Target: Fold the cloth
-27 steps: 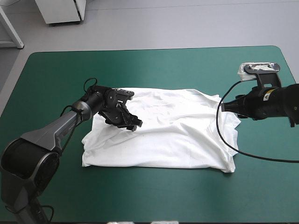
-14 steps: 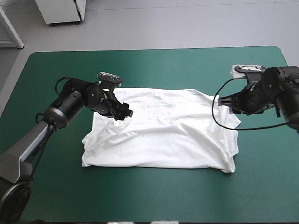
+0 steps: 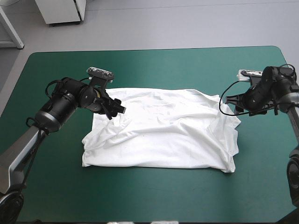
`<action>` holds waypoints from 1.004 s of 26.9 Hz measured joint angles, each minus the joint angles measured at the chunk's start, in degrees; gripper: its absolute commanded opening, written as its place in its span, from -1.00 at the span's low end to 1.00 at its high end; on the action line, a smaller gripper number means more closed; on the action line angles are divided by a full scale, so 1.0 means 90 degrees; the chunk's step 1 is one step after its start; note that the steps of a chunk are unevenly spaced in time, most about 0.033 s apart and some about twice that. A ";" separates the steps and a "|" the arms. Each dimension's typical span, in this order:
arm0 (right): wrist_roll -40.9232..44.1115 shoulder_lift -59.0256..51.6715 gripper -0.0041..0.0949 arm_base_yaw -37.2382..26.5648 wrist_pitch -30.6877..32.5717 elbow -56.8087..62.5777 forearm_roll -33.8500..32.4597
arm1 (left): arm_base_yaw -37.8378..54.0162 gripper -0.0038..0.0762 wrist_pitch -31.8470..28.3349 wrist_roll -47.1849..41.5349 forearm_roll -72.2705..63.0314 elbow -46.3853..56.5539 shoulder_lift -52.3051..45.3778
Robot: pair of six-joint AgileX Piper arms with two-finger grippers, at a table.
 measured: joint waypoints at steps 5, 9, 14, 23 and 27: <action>-0.0019 0.0313 0.07 0.0000 -0.0393 0.0350 -0.0020 | 0.0426 0.46 0.0060 -0.0182 -0.0398 0.0000 0.0000; -0.0082 0.0437 0.06 0.0000 -0.0721 0.0370 -0.0020 | 0.0952 0.46 0.0213 -0.0195 -0.0773 0.0000 0.0000; -0.0101 0.0664 0.06 0.0000 -0.0838 0.0390 -0.0020 | 0.1331 0.46 0.0384 -0.0195 -0.0865 0.0000 0.0000; -0.0101 0.1112 0.05 0.0000 -0.0899 0.0412 0.0055 | 0.1338 0.46 0.0425 -0.0189 -0.0620 0.0000 0.0006; -0.0113 0.1245 -0.86 -0.0007 -0.0799 0.0370 0.0024 | 0.1338 0.46 0.0425 -0.0189 -0.0607 0.0000 0.0006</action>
